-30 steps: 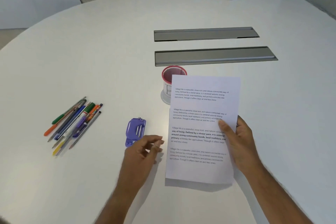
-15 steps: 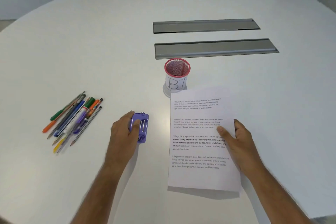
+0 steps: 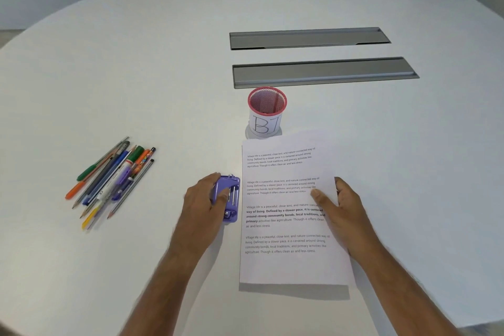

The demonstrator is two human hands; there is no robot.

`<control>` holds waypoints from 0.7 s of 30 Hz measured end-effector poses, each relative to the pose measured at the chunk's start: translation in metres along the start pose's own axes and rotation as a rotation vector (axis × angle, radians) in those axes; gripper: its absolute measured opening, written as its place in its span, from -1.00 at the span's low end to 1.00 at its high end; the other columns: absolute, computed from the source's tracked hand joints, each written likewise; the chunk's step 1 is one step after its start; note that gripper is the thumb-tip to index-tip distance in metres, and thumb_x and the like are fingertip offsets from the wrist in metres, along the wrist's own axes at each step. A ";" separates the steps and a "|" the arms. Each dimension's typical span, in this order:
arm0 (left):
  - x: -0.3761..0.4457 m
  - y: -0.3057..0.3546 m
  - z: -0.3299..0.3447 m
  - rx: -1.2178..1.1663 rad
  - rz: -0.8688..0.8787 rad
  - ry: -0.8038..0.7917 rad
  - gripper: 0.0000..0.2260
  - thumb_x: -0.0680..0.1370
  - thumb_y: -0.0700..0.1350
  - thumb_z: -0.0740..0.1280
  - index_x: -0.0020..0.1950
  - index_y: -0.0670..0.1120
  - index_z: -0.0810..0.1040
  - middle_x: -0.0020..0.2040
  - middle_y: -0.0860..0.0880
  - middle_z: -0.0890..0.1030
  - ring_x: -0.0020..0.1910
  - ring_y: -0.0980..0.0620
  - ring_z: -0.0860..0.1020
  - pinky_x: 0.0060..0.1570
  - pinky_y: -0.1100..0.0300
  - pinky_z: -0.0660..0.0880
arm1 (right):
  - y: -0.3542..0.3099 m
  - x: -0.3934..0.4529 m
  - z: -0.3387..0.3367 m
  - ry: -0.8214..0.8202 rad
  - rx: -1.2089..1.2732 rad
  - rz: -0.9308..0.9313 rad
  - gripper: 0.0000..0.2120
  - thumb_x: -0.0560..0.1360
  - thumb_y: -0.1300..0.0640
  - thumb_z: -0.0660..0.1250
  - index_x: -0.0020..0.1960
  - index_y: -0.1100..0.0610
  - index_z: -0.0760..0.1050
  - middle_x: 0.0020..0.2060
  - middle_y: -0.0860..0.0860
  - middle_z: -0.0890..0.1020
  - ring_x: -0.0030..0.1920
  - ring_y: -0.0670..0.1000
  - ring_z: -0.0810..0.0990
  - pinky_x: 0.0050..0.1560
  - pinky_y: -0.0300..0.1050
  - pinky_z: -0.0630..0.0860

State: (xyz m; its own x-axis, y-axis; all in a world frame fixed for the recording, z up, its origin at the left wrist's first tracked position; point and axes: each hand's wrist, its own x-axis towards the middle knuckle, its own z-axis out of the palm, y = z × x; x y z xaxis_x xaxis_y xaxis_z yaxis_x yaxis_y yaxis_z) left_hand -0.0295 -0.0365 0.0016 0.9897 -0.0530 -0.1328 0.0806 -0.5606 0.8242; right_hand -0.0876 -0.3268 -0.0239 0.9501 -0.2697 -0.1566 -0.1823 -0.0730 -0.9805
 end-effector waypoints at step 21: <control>-0.016 0.012 0.015 -0.090 -0.029 -0.131 -0.69 0.68 -0.09 0.37 0.42 -0.02 0.49 0.28 0.05 0.54 0.24 -0.22 0.63 0.26 -0.21 0.58 | 0.000 0.001 0.003 0.006 -0.005 -0.005 -0.86 0.65 0.10 0.41 0.21 -0.02 0.59 0.17 -0.12 0.77 0.17 -0.06 0.75 0.18 -0.04 0.62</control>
State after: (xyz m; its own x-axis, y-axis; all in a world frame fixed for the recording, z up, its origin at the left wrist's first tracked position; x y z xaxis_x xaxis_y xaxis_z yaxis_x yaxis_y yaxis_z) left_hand -0.0460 -0.0553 0.0056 0.9634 -0.1487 -0.2231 0.1248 -0.4878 0.8640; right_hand -0.0857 -0.3239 -0.0248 0.9494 -0.2752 -0.1511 -0.1789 -0.0788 -0.9807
